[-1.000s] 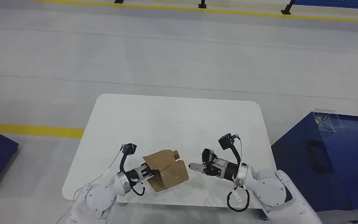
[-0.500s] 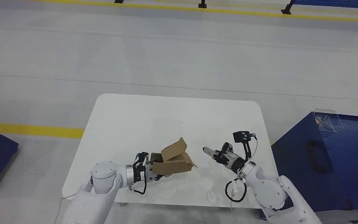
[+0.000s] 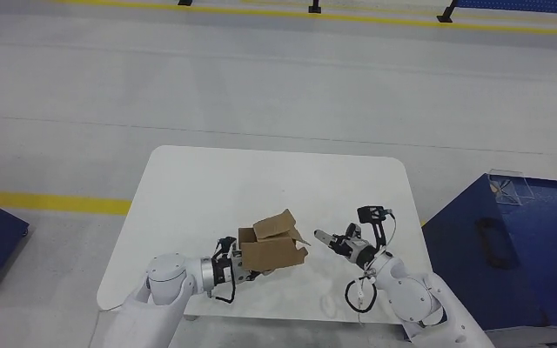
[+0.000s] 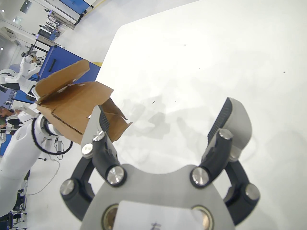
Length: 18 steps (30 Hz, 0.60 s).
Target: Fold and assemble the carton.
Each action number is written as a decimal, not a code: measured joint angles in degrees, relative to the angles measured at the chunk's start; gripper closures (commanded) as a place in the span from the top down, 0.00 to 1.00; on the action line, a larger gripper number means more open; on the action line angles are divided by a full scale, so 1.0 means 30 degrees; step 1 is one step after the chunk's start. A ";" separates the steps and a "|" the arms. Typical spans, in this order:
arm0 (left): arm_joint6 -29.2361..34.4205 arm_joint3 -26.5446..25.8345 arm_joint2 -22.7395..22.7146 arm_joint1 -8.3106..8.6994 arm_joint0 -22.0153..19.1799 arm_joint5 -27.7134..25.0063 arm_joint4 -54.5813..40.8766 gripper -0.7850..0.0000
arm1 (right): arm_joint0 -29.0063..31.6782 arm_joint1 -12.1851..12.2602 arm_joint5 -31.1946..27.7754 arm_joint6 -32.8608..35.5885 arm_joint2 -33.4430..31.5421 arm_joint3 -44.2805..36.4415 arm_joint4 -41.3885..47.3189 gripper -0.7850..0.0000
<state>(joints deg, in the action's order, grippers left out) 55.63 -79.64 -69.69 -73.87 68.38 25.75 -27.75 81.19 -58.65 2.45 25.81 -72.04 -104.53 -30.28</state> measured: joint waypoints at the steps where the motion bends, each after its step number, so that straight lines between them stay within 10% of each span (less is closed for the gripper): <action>1: -0.0027 -0.0087 0.0043 0.0027 0.0059 -0.0140 0.0057 0.00 | -0.0122 -0.0030 0.0055 0.0300 0.0268 0.0156 -0.0280 1.00; 18: -0.0262 -0.0570 -0.0071 0.0398 0.0374 -0.0472 -0.0398 0.00 | -0.2090 -0.0847 0.0679 0.2247 0.4625 0.2448 -0.3014 1.00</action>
<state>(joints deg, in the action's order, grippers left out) 54.84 -81.35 -69.91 -72.67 69.50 24.33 -28.95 74.92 -61.19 4.49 32.55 -58.16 -97.19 -39.32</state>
